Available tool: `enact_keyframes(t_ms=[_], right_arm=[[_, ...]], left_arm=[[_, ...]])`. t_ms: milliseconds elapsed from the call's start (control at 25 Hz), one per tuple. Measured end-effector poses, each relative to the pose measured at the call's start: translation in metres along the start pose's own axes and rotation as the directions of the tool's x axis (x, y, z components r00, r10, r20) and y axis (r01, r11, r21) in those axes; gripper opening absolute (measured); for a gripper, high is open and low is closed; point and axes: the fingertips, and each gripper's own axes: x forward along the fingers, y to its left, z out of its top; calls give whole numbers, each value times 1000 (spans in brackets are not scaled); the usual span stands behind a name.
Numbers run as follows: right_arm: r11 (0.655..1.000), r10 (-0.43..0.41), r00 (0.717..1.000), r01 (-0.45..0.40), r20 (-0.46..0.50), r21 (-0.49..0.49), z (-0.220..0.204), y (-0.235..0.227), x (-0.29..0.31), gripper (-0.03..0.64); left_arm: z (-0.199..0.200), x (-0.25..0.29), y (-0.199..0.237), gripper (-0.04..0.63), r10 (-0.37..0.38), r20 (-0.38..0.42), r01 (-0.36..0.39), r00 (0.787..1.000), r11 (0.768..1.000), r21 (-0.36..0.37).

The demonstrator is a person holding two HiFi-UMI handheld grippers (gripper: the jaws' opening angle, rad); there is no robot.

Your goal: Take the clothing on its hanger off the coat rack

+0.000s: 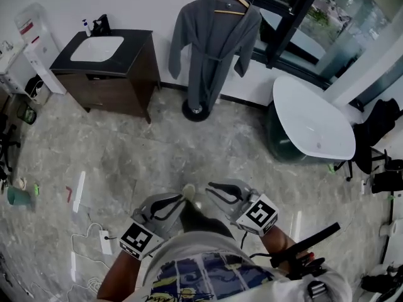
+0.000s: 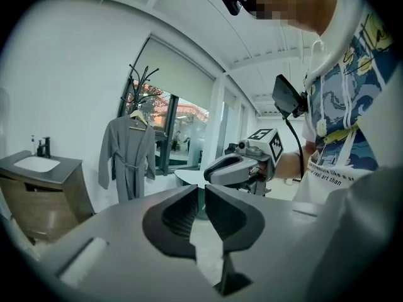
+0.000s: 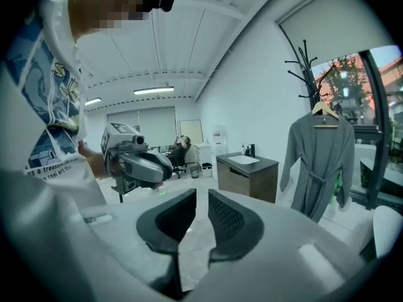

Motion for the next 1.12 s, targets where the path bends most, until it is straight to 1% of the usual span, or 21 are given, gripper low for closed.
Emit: enact_keyframes(t_ms=[120, 200, 280, 360, 520, 680, 760, 880, 960, 1040, 1120], right_arm=[[1000, -2, 1000, 2, 9, 11, 18, -45, 32, 83], [1000, -9, 999, 9, 34, 2, 40, -78, 49, 107], [1000, -12, 998, 13, 62, -14, 61, -108, 62, 109], [999, -23, 998, 25, 65, -37, 73, -138, 71, 109], [996, -69, 997, 70, 41, -49, 83, -187, 87, 109], [990, -143, 989, 143, 29, 9, 80, -224, 93, 109], [982, -184, 983, 183, 17, 37, 77, -242, 98, 109], [964, -261, 965, 261, -4, 56, 76, -268, 106, 109], [943, -324, 946, 324, -21, 72, 75, -285, 109, 109], [919, -382, 924, 383, -29, 89, 78, -301, 111, 109], [892, -438, 899, 438, -31, 110, 83, -316, 110, 109]], left_arm=[[13, 16, 46, 48, 6, -30, -5, 1000, 1000, 5], [32, 29, 81, 51, 5, -46, -3, 999, 999, 33], [48, 44, 115, 54, 5, -56, -1, 998, 998, 62], [71, 64, 143, 55, -5, -50, 9, 999, 996, 92], [106, 101, 185, 55, -42, -23, 45, 999, 989, 137], [123, 131, 227, 58, -90, -29, 93, 995, 986, 141], [133, 147, 249, 66, -126, -27, 129, 992, 981, 142], [149, 173, 293, 86, -179, -21, 180, 984, 970, 162], [162, 191, 329, 114, -194, -12, 193, 981, 962, 193], [187, 207, 362, 147, -202, 3, 197, 979, 955, 222], [222, 224, 396, 157, -199, 26, 185, 980, 946, 265]])
